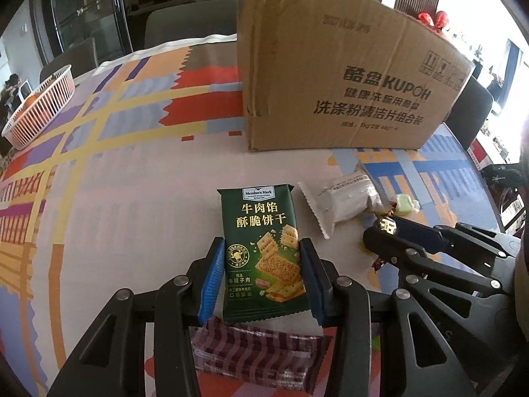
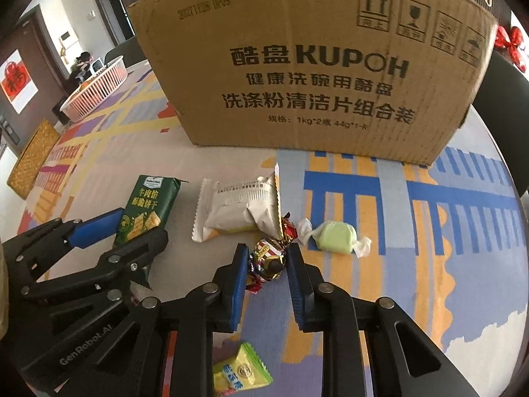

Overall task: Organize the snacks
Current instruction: 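Grasp the green cracker pack with the left gripper while the right gripper grasps the gold-wrapped candy, then carry the cracker pack and gold candy into the box and open both grippers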

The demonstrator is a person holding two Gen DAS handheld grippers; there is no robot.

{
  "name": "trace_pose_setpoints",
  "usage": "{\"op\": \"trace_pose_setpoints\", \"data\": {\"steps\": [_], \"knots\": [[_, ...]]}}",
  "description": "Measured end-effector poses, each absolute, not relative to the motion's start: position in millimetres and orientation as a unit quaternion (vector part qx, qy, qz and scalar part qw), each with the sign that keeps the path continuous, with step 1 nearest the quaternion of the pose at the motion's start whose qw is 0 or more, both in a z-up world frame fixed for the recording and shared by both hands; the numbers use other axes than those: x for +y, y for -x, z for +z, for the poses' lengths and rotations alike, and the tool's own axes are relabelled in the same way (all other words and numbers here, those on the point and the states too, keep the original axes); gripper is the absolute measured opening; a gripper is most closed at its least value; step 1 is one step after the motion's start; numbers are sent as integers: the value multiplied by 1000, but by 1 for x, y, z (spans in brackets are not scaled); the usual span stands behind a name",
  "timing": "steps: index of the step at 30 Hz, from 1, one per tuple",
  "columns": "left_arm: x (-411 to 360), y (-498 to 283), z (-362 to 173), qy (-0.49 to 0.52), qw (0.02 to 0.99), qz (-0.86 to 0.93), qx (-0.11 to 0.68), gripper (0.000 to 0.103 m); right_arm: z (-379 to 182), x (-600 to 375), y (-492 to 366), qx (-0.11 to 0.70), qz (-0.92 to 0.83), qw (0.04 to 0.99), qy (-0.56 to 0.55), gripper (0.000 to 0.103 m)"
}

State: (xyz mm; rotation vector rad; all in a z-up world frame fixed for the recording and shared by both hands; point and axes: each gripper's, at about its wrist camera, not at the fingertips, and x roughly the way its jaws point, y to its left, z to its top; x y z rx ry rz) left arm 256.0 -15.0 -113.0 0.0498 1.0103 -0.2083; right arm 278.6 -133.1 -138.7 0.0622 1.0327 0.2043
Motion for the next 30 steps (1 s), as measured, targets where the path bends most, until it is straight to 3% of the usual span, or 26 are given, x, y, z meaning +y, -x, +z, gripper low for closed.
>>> {"op": "trace_pose_setpoints", "data": {"steps": [30], "knots": [[-33, -197, -21, -16, 907, -121, 404, 44, -39, -175, -199, 390, 93, 915, -49, 24]]}}
